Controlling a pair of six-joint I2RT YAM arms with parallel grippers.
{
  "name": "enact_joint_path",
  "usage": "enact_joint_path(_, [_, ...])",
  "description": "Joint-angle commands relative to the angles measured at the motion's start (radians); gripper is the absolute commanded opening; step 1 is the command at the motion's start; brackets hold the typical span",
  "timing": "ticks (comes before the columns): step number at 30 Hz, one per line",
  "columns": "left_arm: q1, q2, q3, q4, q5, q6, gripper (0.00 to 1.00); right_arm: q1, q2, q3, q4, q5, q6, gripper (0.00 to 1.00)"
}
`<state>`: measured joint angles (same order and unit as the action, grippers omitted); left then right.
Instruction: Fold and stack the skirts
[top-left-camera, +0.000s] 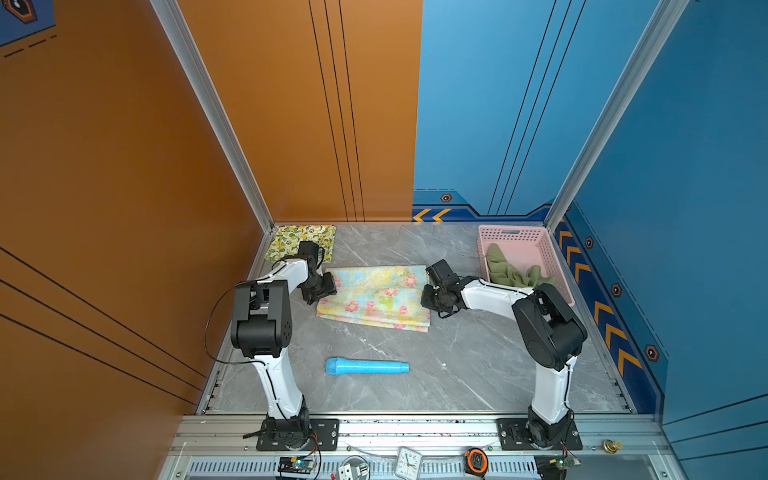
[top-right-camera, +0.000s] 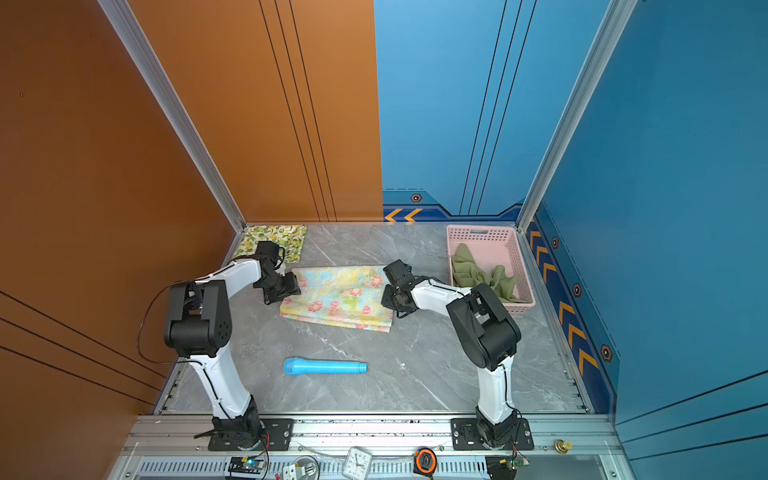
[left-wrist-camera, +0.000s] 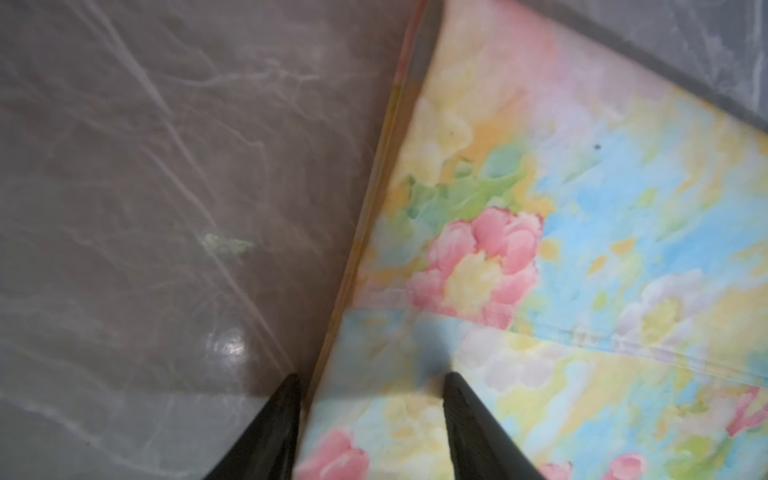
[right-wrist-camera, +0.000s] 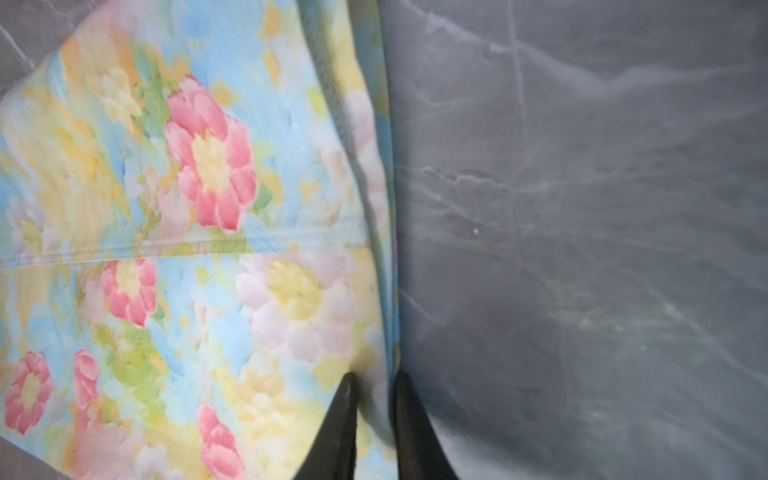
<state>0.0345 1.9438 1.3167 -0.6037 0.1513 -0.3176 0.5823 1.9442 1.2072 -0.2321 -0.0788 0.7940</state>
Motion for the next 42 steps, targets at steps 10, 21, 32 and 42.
enact_joint_path(10, [-0.001, 0.123, 0.064, -0.118, 0.004, 0.054, 0.0, -0.002, 0.067, -0.007, 0.042, -0.033, 0.035, 0.13])
enact_joint_path(21, [-0.079, -0.002, 0.119, -0.137, -0.303, 0.103, 0.0, -0.006, 0.064, -0.026, 0.079, -0.032, 0.065, 0.09])
enact_joint_path(32, [-0.24, -0.118, 0.219, -0.18, -0.607, 0.184, 0.0, -0.03, 0.002, -0.116, 0.175, -0.043, 0.134, 0.28])
enact_joint_path(42, [-0.396, -0.149, 0.265, -0.182, -0.661, 0.192, 0.0, -0.028, 0.042, -0.144, 0.356, -0.114, 0.243, 0.32])
